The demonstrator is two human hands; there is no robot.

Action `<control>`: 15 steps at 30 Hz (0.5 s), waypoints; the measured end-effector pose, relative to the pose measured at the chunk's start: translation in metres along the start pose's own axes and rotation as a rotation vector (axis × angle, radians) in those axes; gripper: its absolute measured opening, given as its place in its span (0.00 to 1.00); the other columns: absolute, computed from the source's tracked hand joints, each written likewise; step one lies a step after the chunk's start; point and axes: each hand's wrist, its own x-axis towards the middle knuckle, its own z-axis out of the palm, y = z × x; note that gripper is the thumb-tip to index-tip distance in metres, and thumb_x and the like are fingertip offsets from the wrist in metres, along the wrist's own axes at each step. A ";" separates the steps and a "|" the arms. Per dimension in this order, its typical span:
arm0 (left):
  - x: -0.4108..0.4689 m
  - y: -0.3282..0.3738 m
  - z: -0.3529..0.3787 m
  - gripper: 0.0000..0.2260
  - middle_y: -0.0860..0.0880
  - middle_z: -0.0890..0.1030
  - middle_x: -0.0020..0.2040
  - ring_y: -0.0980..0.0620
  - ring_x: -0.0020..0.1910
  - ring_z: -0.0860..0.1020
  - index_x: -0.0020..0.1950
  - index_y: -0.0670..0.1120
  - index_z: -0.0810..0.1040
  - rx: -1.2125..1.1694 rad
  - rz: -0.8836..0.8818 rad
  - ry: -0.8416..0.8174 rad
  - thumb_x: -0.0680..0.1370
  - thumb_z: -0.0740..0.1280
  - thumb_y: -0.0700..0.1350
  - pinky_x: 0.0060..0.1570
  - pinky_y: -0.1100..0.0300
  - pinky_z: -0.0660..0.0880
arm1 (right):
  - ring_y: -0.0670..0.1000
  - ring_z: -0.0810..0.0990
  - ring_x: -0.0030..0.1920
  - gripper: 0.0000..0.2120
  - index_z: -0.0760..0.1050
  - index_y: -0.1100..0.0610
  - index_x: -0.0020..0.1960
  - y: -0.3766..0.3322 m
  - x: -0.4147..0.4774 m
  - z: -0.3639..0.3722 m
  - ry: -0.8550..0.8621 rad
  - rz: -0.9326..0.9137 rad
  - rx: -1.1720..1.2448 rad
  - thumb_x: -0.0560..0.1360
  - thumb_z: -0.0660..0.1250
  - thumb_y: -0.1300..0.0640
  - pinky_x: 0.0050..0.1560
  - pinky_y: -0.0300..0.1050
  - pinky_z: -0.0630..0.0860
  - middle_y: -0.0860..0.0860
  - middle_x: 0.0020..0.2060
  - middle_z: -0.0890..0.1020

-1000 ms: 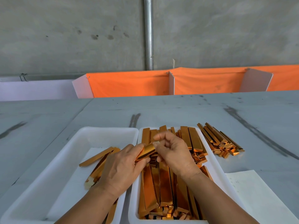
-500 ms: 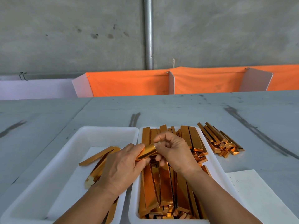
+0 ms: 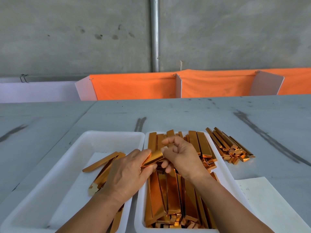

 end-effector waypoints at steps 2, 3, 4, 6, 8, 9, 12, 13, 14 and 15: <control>0.000 0.000 0.000 0.18 0.56 0.77 0.45 0.57 0.40 0.74 0.64 0.52 0.75 -0.003 0.004 0.008 0.78 0.64 0.58 0.36 0.72 0.63 | 0.52 0.79 0.26 0.04 0.75 0.57 0.55 -0.002 0.001 -0.001 0.017 0.049 0.115 0.82 0.62 0.60 0.29 0.42 0.78 0.58 0.30 0.82; 0.000 0.000 0.000 0.18 0.56 0.76 0.44 0.57 0.39 0.74 0.64 0.52 0.75 -0.003 0.004 0.011 0.78 0.63 0.58 0.36 0.72 0.63 | 0.53 0.79 0.26 0.06 0.75 0.59 0.54 -0.003 0.002 -0.001 0.025 0.088 0.194 0.83 0.60 0.60 0.28 0.42 0.79 0.59 0.31 0.81; 0.000 0.000 -0.001 0.18 0.56 0.76 0.44 0.57 0.39 0.74 0.64 0.52 0.75 -0.002 0.002 0.012 0.78 0.63 0.58 0.36 0.72 0.62 | 0.54 0.79 0.27 0.08 0.75 0.61 0.54 -0.004 0.002 -0.002 0.029 0.129 0.271 0.84 0.58 0.61 0.27 0.42 0.79 0.60 0.31 0.81; 0.000 0.000 -0.001 0.18 0.56 0.76 0.44 0.58 0.38 0.73 0.63 0.51 0.75 0.001 0.001 0.020 0.78 0.64 0.58 0.36 0.73 0.61 | 0.55 0.80 0.28 0.12 0.77 0.63 0.53 -0.004 0.002 -0.004 0.012 0.175 0.397 0.84 0.54 0.63 0.27 0.42 0.80 0.61 0.32 0.81; 0.000 0.001 -0.001 0.17 0.56 0.75 0.43 0.58 0.38 0.72 0.63 0.51 0.76 0.000 -0.006 0.026 0.77 0.64 0.58 0.35 0.74 0.61 | 0.54 0.82 0.29 0.14 0.79 0.64 0.52 -0.004 0.001 -0.006 -0.036 0.172 0.475 0.83 0.55 0.65 0.28 0.42 0.81 0.62 0.34 0.82; 0.000 0.001 -0.001 0.17 0.56 0.75 0.43 0.58 0.38 0.72 0.63 0.51 0.76 -0.001 -0.008 0.027 0.77 0.65 0.57 0.35 0.74 0.61 | 0.54 0.82 0.30 0.13 0.80 0.64 0.51 -0.003 0.000 -0.006 -0.060 0.173 0.490 0.83 0.56 0.66 0.29 0.41 0.81 0.62 0.35 0.82; 0.000 0.002 -0.002 0.18 0.56 0.76 0.44 0.57 0.39 0.72 0.64 0.51 0.75 -0.001 -0.011 0.019 0.78 0.65 0.57 0.35 0.73 0.61 | 0.52 0.82 0.31 0.07 0.80 0.64 0.53 -0.003 0.000 -0.005 -0.102 0.180 0.479 0.80 0.64 0.64 0.31 0.39 0.81 0.61 0.37 0.83; 0.000 0.002 -0.002 0.18 0.56 0.76 0.44 0.57 0.39 0.72 0.64 0.51 0.75 -0.004 -0.013 0.016 0.78 0.65 0.57 0.35 0.73 0.61 | 0.51 0.82 0.31 0.06 0.80 0.64 0.54 -0.002 0.000 -0.005 -0.103 0.176 0.466 0.79 0.65 0.64 0.31 0.38 0.81 0.61 0.36 0.83; 0.000 0.002 -0.002 0.18 0.56 0.75 0.44 0.57 0.38 0.72 0.64 0.51 0.75 -0.007 -0.015 0.011 0.78 0.65 0.57 0.35 0.74 0.60 | 0.51 0.82 0.30 0.06 0.79 0.64 0.54 -0.002 0.001 -0.004 -0.101 0.169 0.452 0.78 0.67 0.64 0.31 0.38 0.81 0.61 0.36 0.83; 0.000 0.002 -0.002 0.18 0.57 0.74 0.44 0.57 0.39 0.72 0.64 0.51 0.75 -0.008 -0.016 0.006 0.78 0.64 0.57 0.35 0.74 0.60 | 0.50 0.82 0.30 0.07 0.79 0.64 0.55 -0.002 0.001 -0.003 -0.096 0.160 0.438 0.78 0.68 0.64 0.30 0.38 0.80 0.61 0.35 0.83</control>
